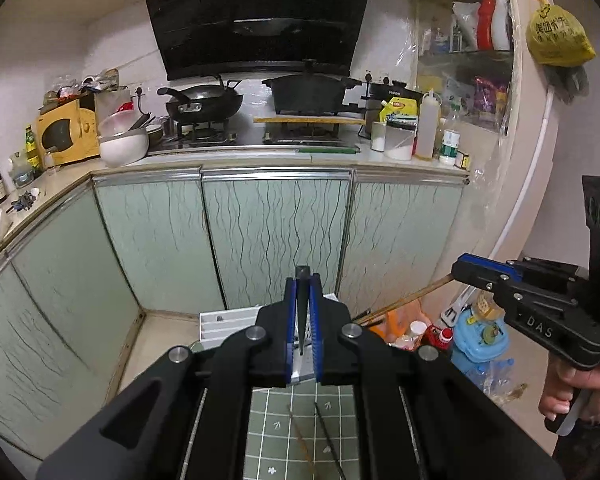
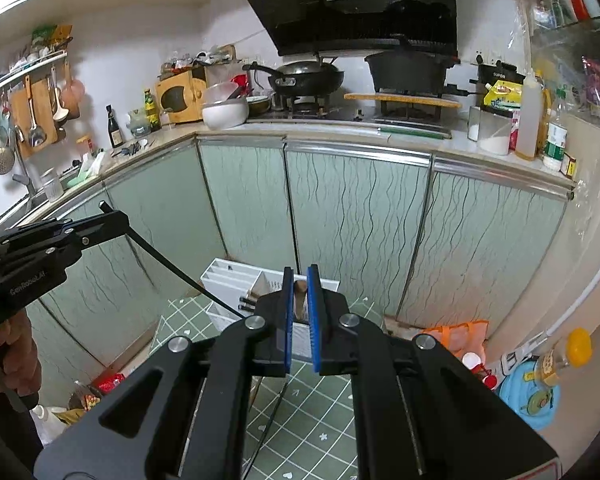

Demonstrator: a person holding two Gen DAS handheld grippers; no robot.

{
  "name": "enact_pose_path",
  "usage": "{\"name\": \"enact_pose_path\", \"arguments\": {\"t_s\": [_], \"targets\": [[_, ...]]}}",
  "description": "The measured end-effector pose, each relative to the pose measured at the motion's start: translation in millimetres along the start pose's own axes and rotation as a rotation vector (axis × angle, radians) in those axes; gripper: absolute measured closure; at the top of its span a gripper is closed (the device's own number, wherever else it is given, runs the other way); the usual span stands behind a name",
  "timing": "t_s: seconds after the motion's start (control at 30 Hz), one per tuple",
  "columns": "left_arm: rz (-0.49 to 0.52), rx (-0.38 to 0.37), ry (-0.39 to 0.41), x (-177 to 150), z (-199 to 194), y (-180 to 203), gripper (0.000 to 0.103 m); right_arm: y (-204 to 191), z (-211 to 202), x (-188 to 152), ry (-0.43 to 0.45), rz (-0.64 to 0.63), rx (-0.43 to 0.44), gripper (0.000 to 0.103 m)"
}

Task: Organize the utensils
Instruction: 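Lower both chopsticks into the white holder and open both tools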

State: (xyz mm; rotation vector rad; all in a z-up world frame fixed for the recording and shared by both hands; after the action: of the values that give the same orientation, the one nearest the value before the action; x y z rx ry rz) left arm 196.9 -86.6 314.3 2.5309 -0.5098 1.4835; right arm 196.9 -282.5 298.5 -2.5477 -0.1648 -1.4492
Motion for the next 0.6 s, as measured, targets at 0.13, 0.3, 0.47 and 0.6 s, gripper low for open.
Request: {"name": "enact_pose_path", "arguments": {"t_s": [0.13, 0.3, 0.47, 0.6], "targets": [[0.004, -0.019, 0.014, 15, 5, 4, 0.095, 3, 6, 10, 0.003, -0.004, -0.003, 0.097], [0.020, -0.021, 0.023, 29, 22, 9, 0.095, 4, 23, 19, -0.006, -0.019, -0.013, 0.097], [0.035, -0.033, -0.003, 26, 62, 10, 0.095, 13, 53, 18, -0.031, -0.019, -0.013, 0.097], [0.045, -0.055, -0.027, 17, 100, 11, 0.095, 23, 86, 7, -0.071, -0.013, -0.011, 0.097]]}}
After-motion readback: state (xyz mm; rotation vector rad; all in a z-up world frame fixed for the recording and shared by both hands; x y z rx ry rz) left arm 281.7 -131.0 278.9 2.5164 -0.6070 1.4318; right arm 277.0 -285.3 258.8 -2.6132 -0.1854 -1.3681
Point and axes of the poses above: each gripper's, at about its wrist camera, not at the fingertips, and z roughly the way its jaws point, y to its right, x to its top, the point moved 1 cm from there along z, roughly the way its jaws point, and after that the axes turned 4 degrees about z, right-handed, at the moved point
